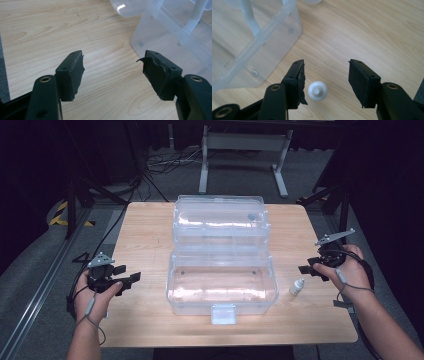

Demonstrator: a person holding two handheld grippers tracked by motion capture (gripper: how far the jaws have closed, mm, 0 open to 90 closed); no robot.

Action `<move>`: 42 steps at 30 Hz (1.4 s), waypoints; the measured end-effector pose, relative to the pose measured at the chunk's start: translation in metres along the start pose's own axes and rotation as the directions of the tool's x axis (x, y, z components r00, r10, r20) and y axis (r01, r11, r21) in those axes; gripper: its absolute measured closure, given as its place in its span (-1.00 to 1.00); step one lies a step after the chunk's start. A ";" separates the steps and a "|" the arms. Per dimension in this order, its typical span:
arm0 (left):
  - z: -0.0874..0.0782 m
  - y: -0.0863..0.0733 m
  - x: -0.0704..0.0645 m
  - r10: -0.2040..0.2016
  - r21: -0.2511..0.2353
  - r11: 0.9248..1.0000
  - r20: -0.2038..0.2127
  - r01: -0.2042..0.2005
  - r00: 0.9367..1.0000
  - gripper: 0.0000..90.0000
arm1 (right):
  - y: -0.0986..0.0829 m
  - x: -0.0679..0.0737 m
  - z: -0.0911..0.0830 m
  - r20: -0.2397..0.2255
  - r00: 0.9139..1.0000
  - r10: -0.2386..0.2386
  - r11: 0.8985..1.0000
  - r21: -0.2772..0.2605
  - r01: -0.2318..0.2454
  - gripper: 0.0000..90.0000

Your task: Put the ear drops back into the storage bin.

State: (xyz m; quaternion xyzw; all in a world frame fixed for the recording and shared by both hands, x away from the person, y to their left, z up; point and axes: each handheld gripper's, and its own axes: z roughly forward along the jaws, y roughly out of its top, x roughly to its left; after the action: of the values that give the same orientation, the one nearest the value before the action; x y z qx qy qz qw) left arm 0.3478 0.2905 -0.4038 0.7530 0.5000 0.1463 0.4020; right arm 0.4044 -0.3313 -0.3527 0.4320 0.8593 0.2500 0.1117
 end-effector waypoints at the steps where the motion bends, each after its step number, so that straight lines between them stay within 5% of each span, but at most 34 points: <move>1: 0.000 0.000 0.000 -0.001 -0.002 1.000 0.000 0.001 1.000 -0.25 | 0.000 0.000 0.002 -0.005 1.000 0.002 1.000 0.009 -0.002 0.06; 13: 0.000 0.000 0.000 -0.002 0.001 1.000 0.001 0.002 1.000 -0.26 | -0.005 0.003 0.020 -0.053 0.999 -0.007 0.995 0.104 0.012 0.00; 24: 0.002 0.000 0.000 -0.005 0.003 1.000 0.004 0.005 1.000 -0.26 | -0.008 0.005 0.035 -0.063 0.997 -0.042 0.978 0.200 0.054 -0.01; 42: 0.002 -0.001 0.001 -0.002 0.008 1.000 0.004 0.002 1.000 -0.26 | -0.007 0.008 0.050 -0.055 0.990 -0.133 0.942 0.305 0.143 0.48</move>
State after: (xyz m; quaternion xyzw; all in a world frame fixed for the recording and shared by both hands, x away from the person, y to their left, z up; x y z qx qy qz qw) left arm 0.3488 0.2904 -0.4060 0.7543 0.5006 0.1426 0.4001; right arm 0.4155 -0.3119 -0.3986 0.3786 0.9177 0.1117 0.0458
